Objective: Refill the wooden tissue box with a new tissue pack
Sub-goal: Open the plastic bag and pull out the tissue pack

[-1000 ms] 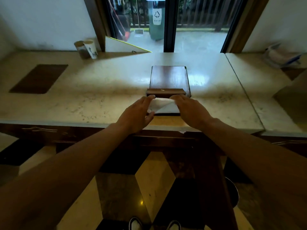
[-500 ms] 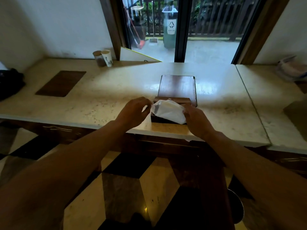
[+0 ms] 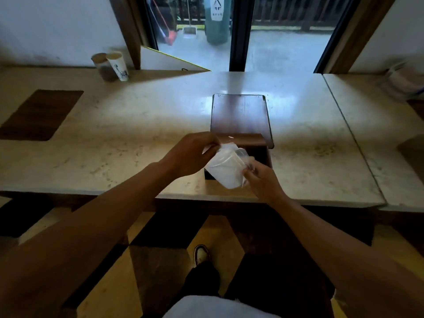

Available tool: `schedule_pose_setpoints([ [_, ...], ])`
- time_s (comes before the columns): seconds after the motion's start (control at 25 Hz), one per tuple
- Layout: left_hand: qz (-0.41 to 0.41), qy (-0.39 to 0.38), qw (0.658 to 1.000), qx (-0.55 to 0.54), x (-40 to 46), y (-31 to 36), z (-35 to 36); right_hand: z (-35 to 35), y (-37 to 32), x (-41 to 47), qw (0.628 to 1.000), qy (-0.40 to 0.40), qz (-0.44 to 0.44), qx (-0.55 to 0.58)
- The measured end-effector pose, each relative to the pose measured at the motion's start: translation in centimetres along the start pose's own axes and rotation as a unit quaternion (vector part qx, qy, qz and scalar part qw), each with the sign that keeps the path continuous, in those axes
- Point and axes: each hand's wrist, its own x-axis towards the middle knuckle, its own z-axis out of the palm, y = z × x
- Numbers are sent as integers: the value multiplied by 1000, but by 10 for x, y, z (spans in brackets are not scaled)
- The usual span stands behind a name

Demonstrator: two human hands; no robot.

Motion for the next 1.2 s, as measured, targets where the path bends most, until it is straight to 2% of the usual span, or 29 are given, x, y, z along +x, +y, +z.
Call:
schedule_pose_setpoints([
  [0.12,21,-37,998,-39,13,-23,10,10,0,17,999,-7,48,18],
  [0.24,42,-95,992,-72,21,-39,28,14,2,29,998,-22,59,16],
  [0.48,30,-163,981,-104,26,-57,64,10,2,38,996,-73,12,59],
  [0.6,17,-172,980,-102,36,-61,75,5,12,45,994,-95,-1,63],
  [0.8,-6,-179,979,-96,51,-54,88,-6,15,58,995,-87,-39,29],
  [0.96,-54,-124,989,-54,49,-43,90,-22,25,62,994,-88,-62,-10],
  [1.08,-146,-63,987,-39,43,-35,89,-31,27,67,992,-81,-90,-31],
  [1.2,-253,37,965,-54,40,-20,85,-37,22,76,989,-90,-109,-41],
])
